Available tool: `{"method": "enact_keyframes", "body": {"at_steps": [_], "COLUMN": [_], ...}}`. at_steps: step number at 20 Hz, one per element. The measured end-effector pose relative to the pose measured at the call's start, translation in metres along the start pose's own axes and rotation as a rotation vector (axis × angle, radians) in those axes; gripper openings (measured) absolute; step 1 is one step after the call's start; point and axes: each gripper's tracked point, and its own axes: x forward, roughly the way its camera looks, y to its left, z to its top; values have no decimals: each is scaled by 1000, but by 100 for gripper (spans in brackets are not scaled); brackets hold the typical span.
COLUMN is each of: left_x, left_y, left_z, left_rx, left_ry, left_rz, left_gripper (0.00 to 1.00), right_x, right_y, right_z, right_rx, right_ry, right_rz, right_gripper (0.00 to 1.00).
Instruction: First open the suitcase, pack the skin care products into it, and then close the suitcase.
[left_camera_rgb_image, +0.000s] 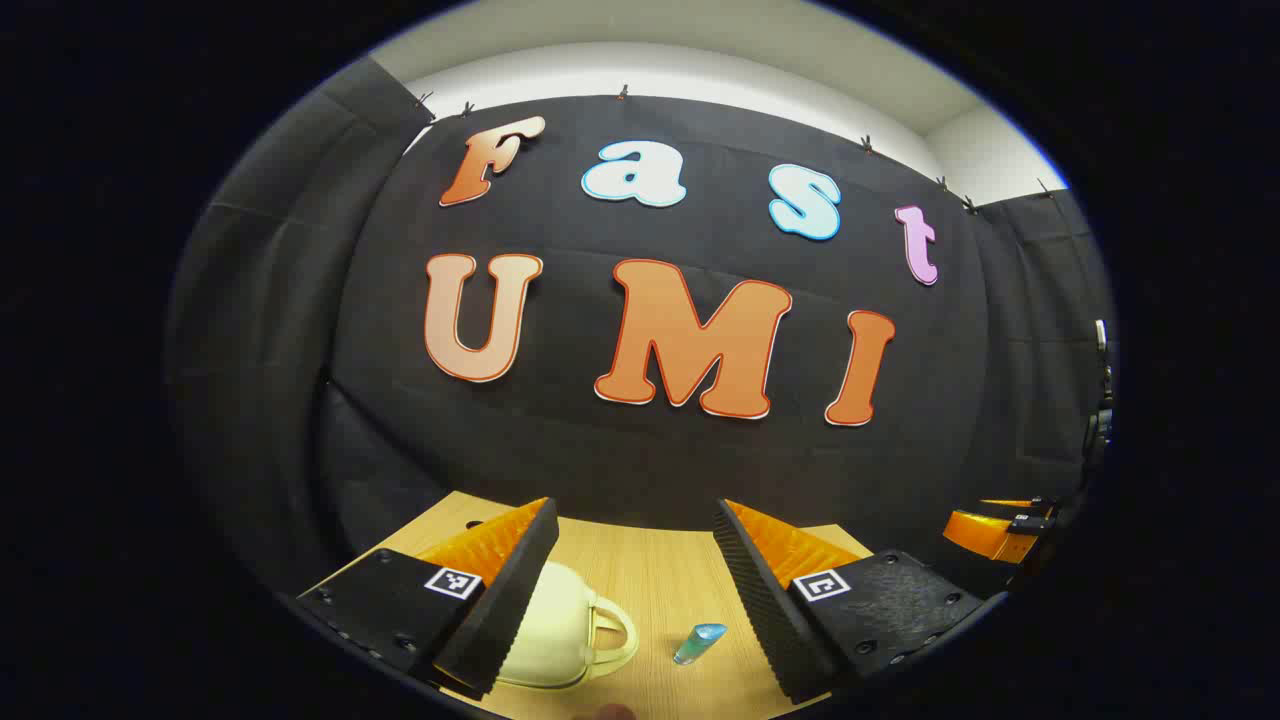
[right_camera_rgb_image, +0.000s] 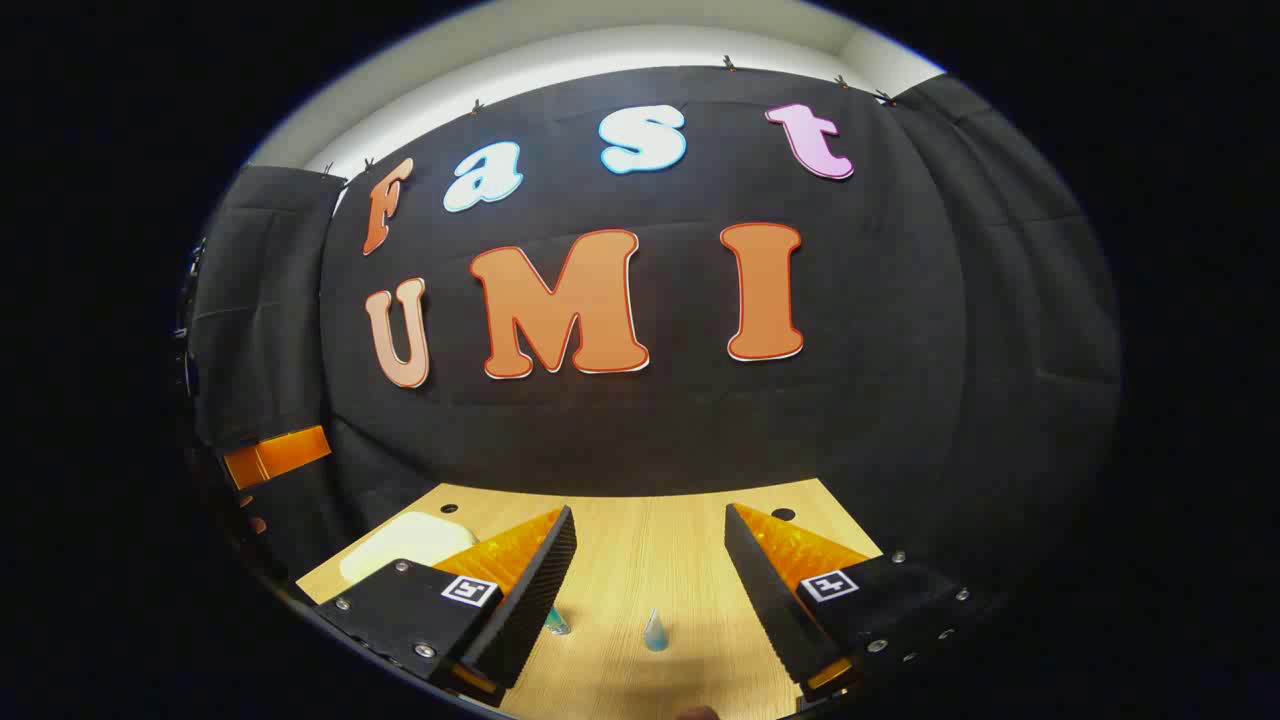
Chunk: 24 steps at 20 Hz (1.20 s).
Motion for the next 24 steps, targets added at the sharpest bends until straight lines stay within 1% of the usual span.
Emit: {"method": "enact_keyframes", "body": {"at_steps": [4, 13, 16, 17, 18, 21, 24], "left_x": [-3, -3, -5, -5, -6, -6, -5], "left_y": [-5, -18, -12, -12, -12, -8, -6], "left_z": [3, -5, 1, -1, -2, -7, -15], "left_rx": [-1, 21, 35, 32, 30, 25, 43], "left_ry": [0, 30, 16, 14, 17, 29, 45], "left_rz": [-6, -54, -39, -38, -39, -38, -35], "left_gripper": [97, 97, 97, 94, 97, 97, 97], "right_x": [-4, -8, -7, -7, -6, -6, -5], "right_y": [-5, -11, -5, -3, -1, 4, 2], "right_z": [4, 9, 7, 5, 3, -1, -4], "right_rx": [-3, 8, 8, 0, -8, -14, -10], "right_ry": [-13, -21, -17, -15, -11, 2, 7], "right_rz": [-10, -33, -23, -18, -15, -1, -5], "right_gripper": [94, 94, 94, 94, 94, 95, 94]}}
